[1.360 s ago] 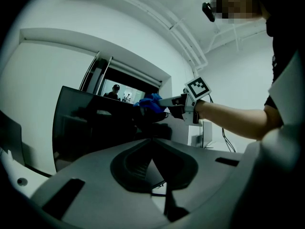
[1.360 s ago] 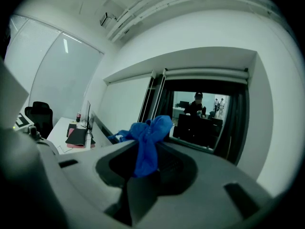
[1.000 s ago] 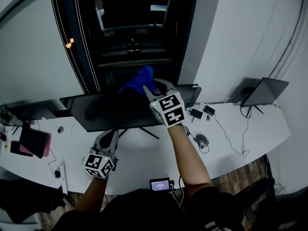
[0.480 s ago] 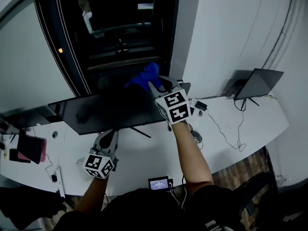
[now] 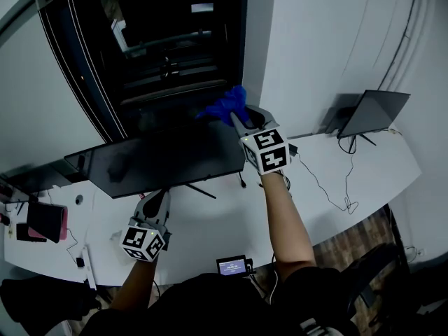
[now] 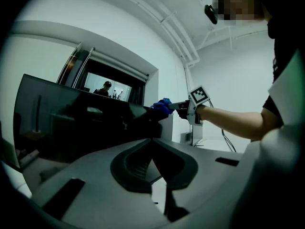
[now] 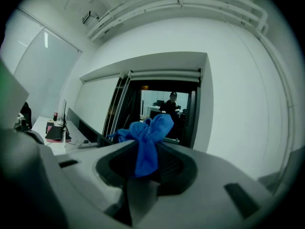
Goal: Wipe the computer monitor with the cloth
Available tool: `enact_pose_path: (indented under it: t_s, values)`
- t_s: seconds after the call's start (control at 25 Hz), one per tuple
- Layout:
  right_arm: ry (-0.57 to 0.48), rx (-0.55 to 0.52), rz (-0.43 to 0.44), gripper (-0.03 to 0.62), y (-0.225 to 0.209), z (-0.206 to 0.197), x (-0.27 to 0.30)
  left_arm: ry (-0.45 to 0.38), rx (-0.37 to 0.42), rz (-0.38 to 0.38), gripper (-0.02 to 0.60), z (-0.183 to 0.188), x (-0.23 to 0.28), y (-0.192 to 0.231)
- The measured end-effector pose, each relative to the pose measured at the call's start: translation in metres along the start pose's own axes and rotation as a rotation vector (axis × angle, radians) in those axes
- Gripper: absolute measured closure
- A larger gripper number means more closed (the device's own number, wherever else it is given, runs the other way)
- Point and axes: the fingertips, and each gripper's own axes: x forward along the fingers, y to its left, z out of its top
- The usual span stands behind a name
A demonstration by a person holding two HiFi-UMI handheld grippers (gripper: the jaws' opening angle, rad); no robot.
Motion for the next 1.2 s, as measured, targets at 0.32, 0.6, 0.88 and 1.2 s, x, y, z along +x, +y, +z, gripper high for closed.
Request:
enact_pose_path:
  t_s: [0.32,0.6,0.88,1.2]
  values:
    - [-0.013,0.031,-0.054,0.485,-0.033,-0.012,-0.017,0.024,0.007,-0.006,0.586,-0.005,0.000,-0.003]
    - [-0.046,0.105,-0.092,0.487,-0.052,-0.021,-0.026,0.044,0.006,-0.004,0.586,-0.010,0.000,-0.001]
    - [-0.059,0.262,-0.111,0.491,-0.070,-0.040,-0.029,0.079,-0.015,-0.006,0.586,-0.024,-0.004,0.000]
    - [-0.047,0.365,-0.110,0.496,-0.071,-0.067,-0.026,0.102,-0.018,-0.006,0.586,-0.031,-0.010,0.003]
